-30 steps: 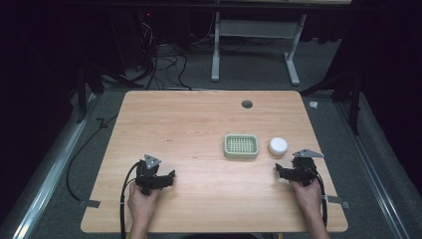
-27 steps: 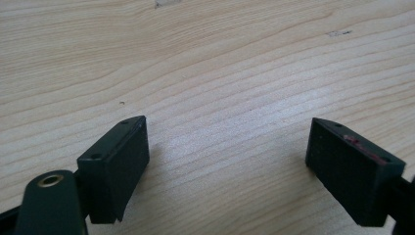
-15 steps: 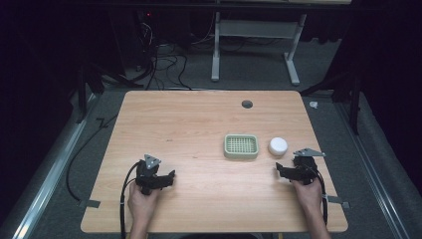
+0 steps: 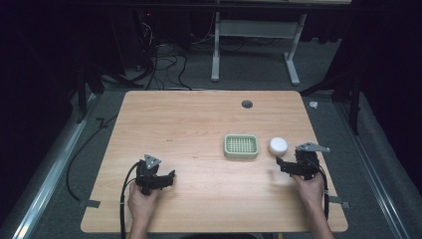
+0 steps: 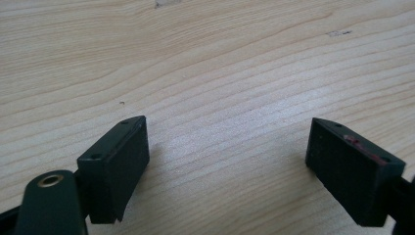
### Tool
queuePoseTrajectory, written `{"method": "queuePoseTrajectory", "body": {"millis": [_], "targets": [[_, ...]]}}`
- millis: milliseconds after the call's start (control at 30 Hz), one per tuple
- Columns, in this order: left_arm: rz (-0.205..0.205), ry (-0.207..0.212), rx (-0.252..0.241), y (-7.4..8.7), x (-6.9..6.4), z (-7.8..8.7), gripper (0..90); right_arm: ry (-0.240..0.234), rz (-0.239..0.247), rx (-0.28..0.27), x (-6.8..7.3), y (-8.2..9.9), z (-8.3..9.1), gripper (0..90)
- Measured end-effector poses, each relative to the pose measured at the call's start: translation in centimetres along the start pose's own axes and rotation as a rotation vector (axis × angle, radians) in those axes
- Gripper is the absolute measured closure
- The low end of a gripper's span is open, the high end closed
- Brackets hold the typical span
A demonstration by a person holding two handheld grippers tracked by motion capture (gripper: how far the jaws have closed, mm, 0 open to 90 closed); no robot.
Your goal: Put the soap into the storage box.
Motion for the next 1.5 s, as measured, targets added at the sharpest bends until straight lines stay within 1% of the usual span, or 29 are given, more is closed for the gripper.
{"method": "queuePoseTrajectory", "body": {"millis": [67,167,333,400,633,700,767,800,1100,1200,1367,1500], "targets": [[0.000,0.000,0.000,0.0,0.0,0.0,16.7,0.000,0.001,-0.002,0.0,-0.2,0.0,15.9],[0.000,0.000,0.000,0.0,0.0,0.0,16.7,-0.003,0.000,-0.024,0.1,-0.6,0.2,15.6],[0.000,0.000,0.000,0.0,0.0,0.0,16.7,-0.005,0.005,-0.030,0.0,-1.6,0.2,14.7],[0.000,0.000,0.000,0.0,0.0,0.0,16.7,-0.005,0.001,-0.042,-0.1,-1.9,0.1,14.6],[0.000,0.001,0.001,0.0,0.0,0.0,16.7,-0.007,-0.004,-0.042,-0.3,-2.8,-0.3,13.8],[0.000,0.000,0.000,0.0,0.0,0.0,16.7,0.005,-0.008,-0.064,-0.3,-3.0,-0.4,13.9],[0.000,0.000,0.000,0.0,0.0,0.0,16.7,0.006,-0.016,-0.076,-0.4,-3.1,-0.7,14.0],[0.000,0.000,0.000,0.0,0.0,0.0,16.7,0.004,-0.023,-0.046,-0.5,-3.2,-1.1,13.7],[0.000,0.000,0.000,0.0,0.0,0.0,16.7,0.005,-0.029,-0.025,-0.5,-3.8,-2.2,13.6],[0.000,0.000,0.000,0.0,0.0,0.0,16.7,0.006,-0.028,-0.032,-0.5,-3.9,-2.7,13.6],[0.000,0.000,0.001,0.0,0.0,0.0,16.7,0.004,-0.041,-0.004,-0.6,-3.6,-3.6,13.6],[0.000,0.000,0.000,0.0,0.0,0.0,16.7,0.010,-0.040,0.013,-0.4,-3.5,-4.3,13.7]]}}
Point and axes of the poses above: each handheld gripper's, and its own axes: z roughly backward along the jaws, y roughly out of its underside, x roughly to its left, the point moved 1 cm from there along -z, roughly forward along the jaws, and after that the axes turned 1 degree about z, right-handed, at the moved point
